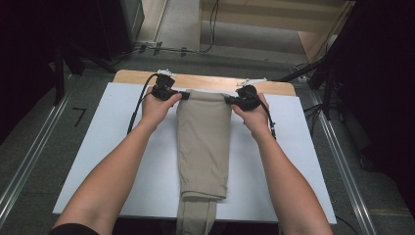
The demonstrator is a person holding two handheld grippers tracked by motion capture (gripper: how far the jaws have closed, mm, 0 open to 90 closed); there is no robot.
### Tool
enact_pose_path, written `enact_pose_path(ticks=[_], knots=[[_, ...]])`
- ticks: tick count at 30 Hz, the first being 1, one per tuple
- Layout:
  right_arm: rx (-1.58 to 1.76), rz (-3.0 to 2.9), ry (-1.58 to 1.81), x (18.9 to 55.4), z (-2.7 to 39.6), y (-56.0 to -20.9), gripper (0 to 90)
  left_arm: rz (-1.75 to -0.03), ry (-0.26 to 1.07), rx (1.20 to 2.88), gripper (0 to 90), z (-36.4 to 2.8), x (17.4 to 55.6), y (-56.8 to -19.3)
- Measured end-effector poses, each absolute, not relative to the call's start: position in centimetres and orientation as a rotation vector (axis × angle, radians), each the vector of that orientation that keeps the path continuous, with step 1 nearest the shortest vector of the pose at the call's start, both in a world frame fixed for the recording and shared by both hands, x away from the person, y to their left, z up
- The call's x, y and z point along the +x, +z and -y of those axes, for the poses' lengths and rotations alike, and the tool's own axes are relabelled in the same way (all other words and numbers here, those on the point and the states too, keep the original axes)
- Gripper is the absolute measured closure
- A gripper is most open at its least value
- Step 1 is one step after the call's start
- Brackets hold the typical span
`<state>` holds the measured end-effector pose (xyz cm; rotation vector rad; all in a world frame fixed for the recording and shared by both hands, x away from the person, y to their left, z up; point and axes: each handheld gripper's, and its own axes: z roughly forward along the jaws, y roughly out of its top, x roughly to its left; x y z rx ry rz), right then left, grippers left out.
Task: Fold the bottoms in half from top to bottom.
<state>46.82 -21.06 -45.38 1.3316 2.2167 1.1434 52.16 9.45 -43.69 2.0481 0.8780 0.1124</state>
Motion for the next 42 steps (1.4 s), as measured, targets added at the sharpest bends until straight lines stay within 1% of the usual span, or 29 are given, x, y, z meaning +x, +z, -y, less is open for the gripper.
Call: enact_pose_path(ticks=[5, 6, 7, 8, 9, 10, 11, 13, 14, 15, 16, 19, 22, 26, 29, 31, 32, 33, 34, 35, 38, 42], knots=[[1.365, -2.151, 1.161, 48.4, 21.1, -44.1, 86.6, -0.895, 0.144, 2.027, 88.3, -9.2, 53.6, -42.3], [1.382, -2.134, 1.162, 48.8, 21.0, -44.1, 86.2, -0.899, 0.152, 2.024, 87.5, -9.2, 53.8, -42.3], [1.39, -2.119, 1.171, 48.9, 20.9, -44.1, 84.5, -0.935, 0.17, 2.02, 84.2, -9.3, 54.1, -42.3], [1.391, -2.104, 1.171, 49.1, 20.9, -44.1, 76.5, -1.025, 0.164, 2.002, 69.0, -9.5, 54.5, -42.6], [1.423, -2.065, 1.17, 49.3, 20.8, -44.1, 58.7, -1.072, 0.131, 1.982, 45.9, -9.7, 54.7, -42.9], [1.461, -2.05, 1.175, 49.3, 20.8, -44.1, 49.2, -1.094, 0.096, 1.964, 32.9, -10.0, 54.8, -43.1], [1.495, -2.031, 1.191, 49.2, 20.8, -44.1, 43.6, -1.093, 0.095, 1.941, 26.7, -10.3, 54.5, -43.2], [1.509, -2.02, 1.24, 48.6, 21.0, -44.2, 35.8, -1.049, 0.095, 1.915, 22.0, -10.8, 53.8, -43.3], [1.501, -2.022, 1.237, 48.2, 20.9, -44.3, 30.3, -1.031, 0.087, 1.913, 17.6, -11.0, 53.4, -43.3], [1.495, -2.022, 1.227, 47.8, 20.9, -44.4, 25.9, -0.995, 0.078, 1.913, 15.4, -11.1, 52.9, -43.4], [1.485, -2.031, 1.22, 47.3, 20.9, -44.5, 24.9, -0.967, 0.074, 1.914, 13.2, -11.3, 52.4, -43.5], [1.468, -2.065, 1.247, 45.8, 21.1, -44.8, 16.4, -0.905, 0.051, 1.882, 11.5, -11.8, 50.5, -43.6], [1.458, -2.085, 1.286, 44.0, 21.4, -45.1, 13.1, -0.852, 0.014, 1.859, 11.5, -12.0, 48.3, -43.9], [1.412, -2.09, 1.341, 40.4, 21.6, -45.4, 12.8, -0.791, -0.029, 1.862, 11.4, -11.8, 45.1, -44.8], [1.381, -2.098, 1.392, 37.7, 21.3, -45.8, 11.8, -0.736, -0.043, 1.881, 7.3, -11.5, 42.5, -45.4], [1.353, -2.114, 1.397, 36.2, 21.1, -46.0, 8.2, -0.713, -0.035, 1.888, 6.1, -11.5, 40.8, -45.6], [1.34, -2.126, 1.399, 35.4, 21.0, -46.2, 7.6, -0.693, -0.04, 1.896, 3.7, -11.5, 39.9, -45.8], [1.326, -2.138, 1.409, 34.5, 20.9, -46.4, 4.7, -0.686, -0.03, 1.909, 0.0, -11.5, 39.1, -46.0], [1.32, -2.155, 1.408, 33.8, 20.9, -46.6, 0.6, -0.68, -0.036, 1.909, 0.0, -11.6, 38.5, -46.1], [1.315, -2.163, 1.41, 33.3, 20.8, -46.7, 0.0, -0.673, -0.055, 1.912, 0.0, -11.6, 37.9, -46.3], [1.271, -2.231, 1.432, 31.2, 20.4, -47.3, 0.0, -0.653, -0.055, 1.931, 0.0, -11.7, 35.5, -47.0], [1.193, -2.278, 1.431, 27.7, 19.5, -48.0, 0.0, -0.62, -0.071, 1.97, 0.0, -11.9, 32.3, -48.0]])
